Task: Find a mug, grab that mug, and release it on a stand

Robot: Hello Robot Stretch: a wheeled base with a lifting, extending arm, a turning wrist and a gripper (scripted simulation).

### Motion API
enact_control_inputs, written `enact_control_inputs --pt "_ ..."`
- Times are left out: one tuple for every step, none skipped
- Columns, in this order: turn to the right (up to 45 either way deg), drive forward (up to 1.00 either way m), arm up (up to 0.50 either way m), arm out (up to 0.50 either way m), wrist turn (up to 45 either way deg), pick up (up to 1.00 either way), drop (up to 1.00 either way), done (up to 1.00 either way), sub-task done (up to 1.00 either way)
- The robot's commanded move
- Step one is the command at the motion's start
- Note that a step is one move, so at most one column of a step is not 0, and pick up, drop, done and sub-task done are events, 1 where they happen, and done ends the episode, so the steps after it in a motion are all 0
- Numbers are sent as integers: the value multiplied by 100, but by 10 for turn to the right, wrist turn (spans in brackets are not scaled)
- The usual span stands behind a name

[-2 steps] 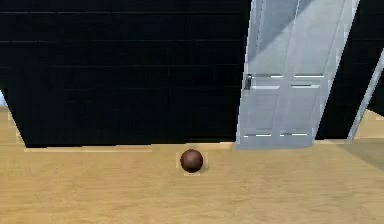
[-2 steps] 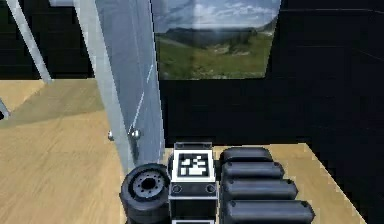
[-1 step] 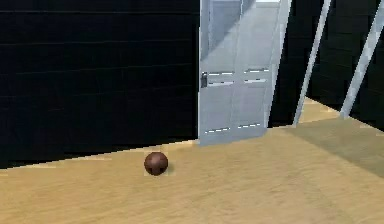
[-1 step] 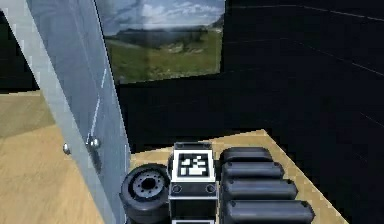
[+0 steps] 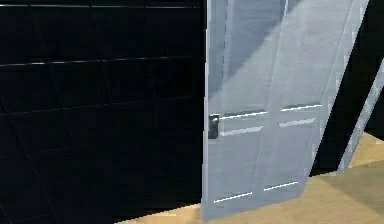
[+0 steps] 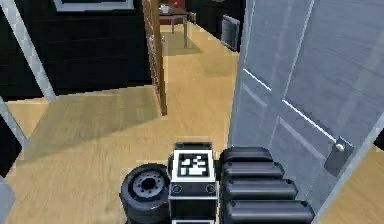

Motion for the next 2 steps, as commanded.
enact_control_inputs --pt "300 0 0 0 0 0 0 0 0" --pt "0 5 0 0 0 0 0 0 0"
